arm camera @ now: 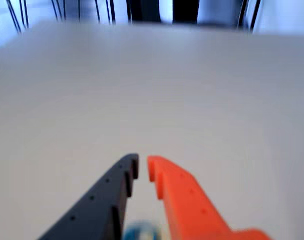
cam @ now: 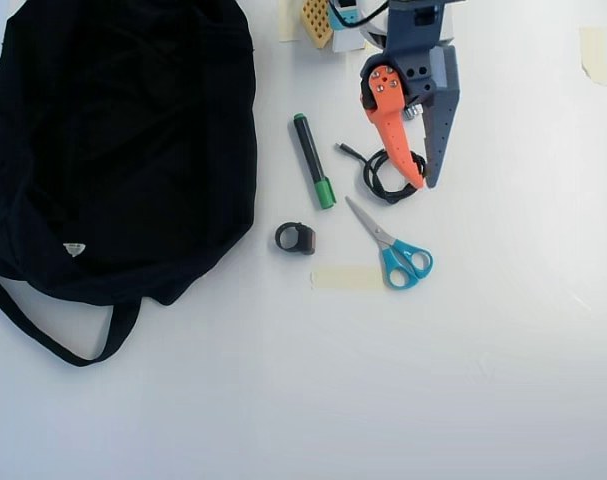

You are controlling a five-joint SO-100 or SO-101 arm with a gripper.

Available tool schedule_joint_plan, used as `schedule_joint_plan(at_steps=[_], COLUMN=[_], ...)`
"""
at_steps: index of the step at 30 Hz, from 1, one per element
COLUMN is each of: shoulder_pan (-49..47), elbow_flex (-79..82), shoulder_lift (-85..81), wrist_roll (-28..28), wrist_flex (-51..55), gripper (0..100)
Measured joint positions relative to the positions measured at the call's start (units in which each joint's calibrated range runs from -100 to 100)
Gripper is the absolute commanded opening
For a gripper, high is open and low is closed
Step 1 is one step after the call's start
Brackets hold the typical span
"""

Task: Put the bike light into the black bag

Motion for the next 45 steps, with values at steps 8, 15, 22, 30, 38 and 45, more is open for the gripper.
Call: schedule_joint_plan(at_steps=[8,15,22,30,38,45], shoulder_pan=[3.7,8.2,7.9,8.3,8.7,8.7], elbow_flex=[-20.8,-21.6,-19.4,-18.9,-22.3,-29.9], shoulder_lift=[15.5,17.0,17.0,17.0,17.0,17.0], wrist_roll=[0.0,0.0,0.0,0.0,0.0,0.0], wrist_flex=[0.0,0.0,0.0,0.0,14.8,41.2], gripper=[2,2,2,2,2,2])
